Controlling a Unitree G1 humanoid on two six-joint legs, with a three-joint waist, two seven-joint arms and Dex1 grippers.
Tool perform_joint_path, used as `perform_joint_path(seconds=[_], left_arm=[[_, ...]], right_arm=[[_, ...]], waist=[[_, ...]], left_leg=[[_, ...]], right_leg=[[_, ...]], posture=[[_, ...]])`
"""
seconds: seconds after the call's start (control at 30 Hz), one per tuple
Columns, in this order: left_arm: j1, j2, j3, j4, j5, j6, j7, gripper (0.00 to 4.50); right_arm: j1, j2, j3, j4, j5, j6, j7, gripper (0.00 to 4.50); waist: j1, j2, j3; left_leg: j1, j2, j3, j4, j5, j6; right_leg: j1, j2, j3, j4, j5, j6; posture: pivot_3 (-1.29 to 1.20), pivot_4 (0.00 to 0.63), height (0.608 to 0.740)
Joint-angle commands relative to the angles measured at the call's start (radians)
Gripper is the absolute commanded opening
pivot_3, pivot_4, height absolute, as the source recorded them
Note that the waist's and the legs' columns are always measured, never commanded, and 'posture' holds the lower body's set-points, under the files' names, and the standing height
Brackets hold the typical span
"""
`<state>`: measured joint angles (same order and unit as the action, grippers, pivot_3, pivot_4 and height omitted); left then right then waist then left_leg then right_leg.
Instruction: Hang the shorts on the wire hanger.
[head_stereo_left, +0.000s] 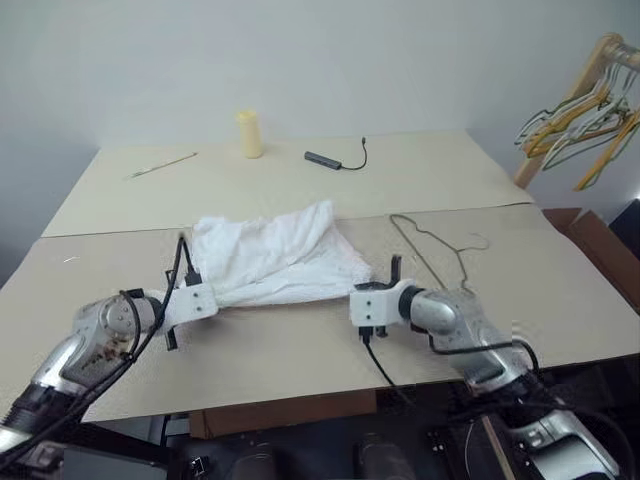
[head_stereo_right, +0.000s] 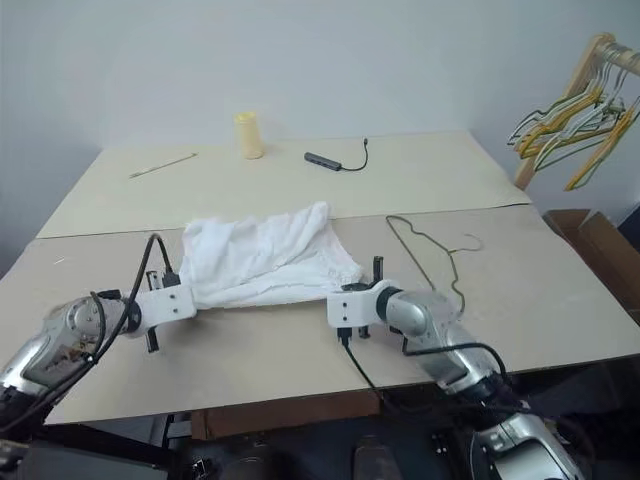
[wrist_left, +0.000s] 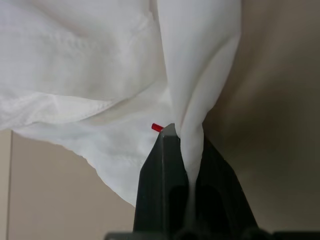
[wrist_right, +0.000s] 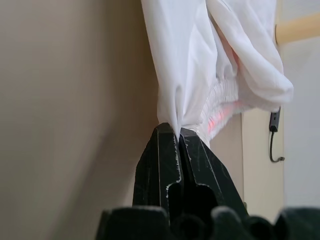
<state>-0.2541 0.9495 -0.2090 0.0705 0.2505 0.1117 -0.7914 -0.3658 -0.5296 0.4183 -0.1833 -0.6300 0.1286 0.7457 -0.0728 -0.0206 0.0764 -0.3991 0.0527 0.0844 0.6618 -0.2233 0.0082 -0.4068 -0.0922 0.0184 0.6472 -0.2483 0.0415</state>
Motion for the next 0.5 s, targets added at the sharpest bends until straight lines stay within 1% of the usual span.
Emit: perform_joint_path(seconds=[0.03,0.1,0.17,0.27,0.47,0.5], left_arm=[[-0.021,0.038,0.013,0.047,0.007,-0.074,-0.038,0.02],[0.020,0.073,0.024,0.006,-0.045,-0.134,-0.119,0.02],[0.062,0.100,0.037,-0.032,-0.078,-0.166,-0.164,0.02],[0.112,0.115,0.067,-0.070,-0.089,-0.162,-0.168,0.02],[0.198,0.130,0.133,-0.135,-0.102,-0.130,-0.164,0.02],[0.210,0.131,0.141,-0.142,-0.102,-0.129,-0.164,0.00]], right_arm=[[0.022,-0.018,-0.031,-0.098,-0.037,0.063,0.020,0.00],[0.054,-0.020,-0.020,-0.143,-0.040,0.071,0.035,0.00],[0.079,-0.017,-0.017,-0.175,-0.038,0.088,0.049,0.00],[0.110,-0.016,-0.019,-0.207,-0.038,0.106,0.063,0.00],[0.152,-0.042,-0.041,-0.218,0.016,0.056,0.048,0.00],[0.153,-0.047,-0.042,-0.204,0.023,0.047,0.043,0.50]], waist=[[0.000,0.000,0.000],[0.000,-0.002,-0.001],[-0.004,-0.003,-0.002],[-0.004,-0.003,-0.002],[-0.007,-0.004,-0.003],[-0.007,-0.004,-0.003]], left_leg=[[-0.001,0.000,0.000,0.000,0.000,0.000],[-0.005,0.000,0.000,0.000,0.000,0.000],[-0.011,0.000,0.000,0.000,0.000,-0.001],[-0.013,0.000,0.001,0.000,0.000,-0.001],[-0.011,0.000,0.001,0.000,0.000,-0.001],[-0.010,0.000,0.001,0.000,0.000,-0.001]], right_leg=[[-0.001,0.000,0.000,-0.001,0.000,0.000],[-0.004,0.000,0.000,-0.001,0.000,0.000],[-0.011,0.000,0.000,0.000,0.000,0.000],[-0.014,0.000,0.000,0.001,0.000,0.000],[-0.012,0.000,0.000,0.001,0.000,0.000],[-0.012,0.000,0.000,0.001,0.000,0.000]], posture=[[-0.12,0.062,0.740],[-0.12,0.059,0.740],[-0.13,0.058,0.740],[-0.12,0.054,0.740],[-0.11,0.052,0.740],[-0.11,0.051,0.740]])
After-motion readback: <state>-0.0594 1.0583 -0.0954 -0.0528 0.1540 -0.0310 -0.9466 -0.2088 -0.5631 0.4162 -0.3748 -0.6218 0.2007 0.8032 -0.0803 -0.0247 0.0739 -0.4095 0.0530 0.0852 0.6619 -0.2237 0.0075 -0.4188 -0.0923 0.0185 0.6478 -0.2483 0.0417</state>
